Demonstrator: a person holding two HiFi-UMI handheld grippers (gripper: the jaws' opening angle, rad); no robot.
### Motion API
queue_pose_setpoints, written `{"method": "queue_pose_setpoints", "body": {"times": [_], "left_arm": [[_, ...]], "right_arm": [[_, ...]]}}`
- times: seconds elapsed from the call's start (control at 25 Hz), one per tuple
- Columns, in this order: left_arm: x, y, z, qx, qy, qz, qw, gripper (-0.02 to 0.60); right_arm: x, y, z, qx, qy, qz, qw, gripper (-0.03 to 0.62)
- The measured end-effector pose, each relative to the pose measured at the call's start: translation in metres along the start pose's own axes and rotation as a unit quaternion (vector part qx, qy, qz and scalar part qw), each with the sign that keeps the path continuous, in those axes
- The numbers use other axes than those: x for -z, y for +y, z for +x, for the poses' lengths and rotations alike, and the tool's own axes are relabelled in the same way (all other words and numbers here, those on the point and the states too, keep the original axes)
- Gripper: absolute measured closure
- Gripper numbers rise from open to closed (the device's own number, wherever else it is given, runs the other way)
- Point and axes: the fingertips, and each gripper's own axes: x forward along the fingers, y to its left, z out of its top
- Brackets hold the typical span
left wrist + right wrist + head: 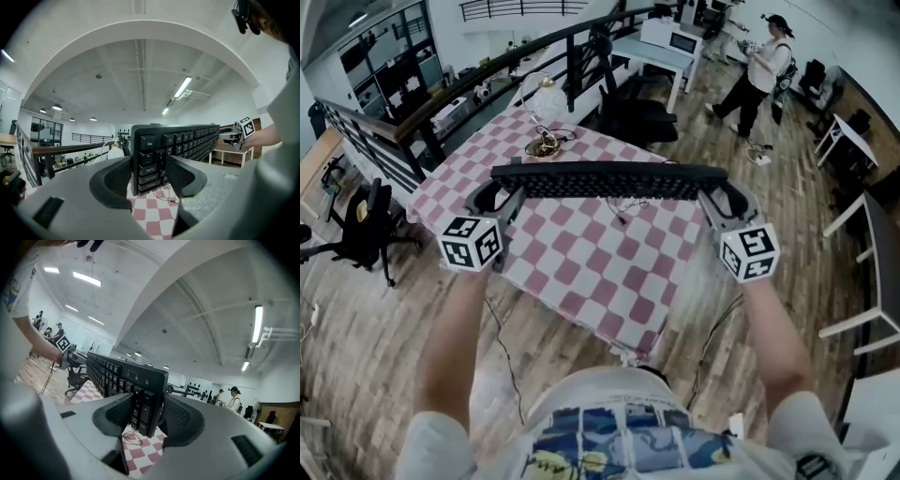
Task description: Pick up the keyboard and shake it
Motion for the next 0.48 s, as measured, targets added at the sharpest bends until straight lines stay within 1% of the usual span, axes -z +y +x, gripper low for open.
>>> {"method": "queue_pose_setpoints", "body": {"times": [0.2, 0.32, 0.48], "left_arm": [[-0.017, 0.0, -0.009, 0.0, -0.014, 0.017, 0.9998, 0.361], [-0.028, 0.0, -0.014, 0.001, -0.023, 0.027, 0.9994, 0.362], [-0.044, -0.001, -0.021, -0.001, -0.035, 0.038, 0.9987, 0.361]], "right_arm": [[-0.013, 0.002, -0.008, 0.019, -0.014, -0.006, 1.0, 0.402], [-0.022, 0.004, -0.015, 0.033, -0.011, -0.007, 0.999, 0.402], [-0.043, 0.004, -0.021, 0.041, -0.034, -0.032, 0.998, 0.402]]}}
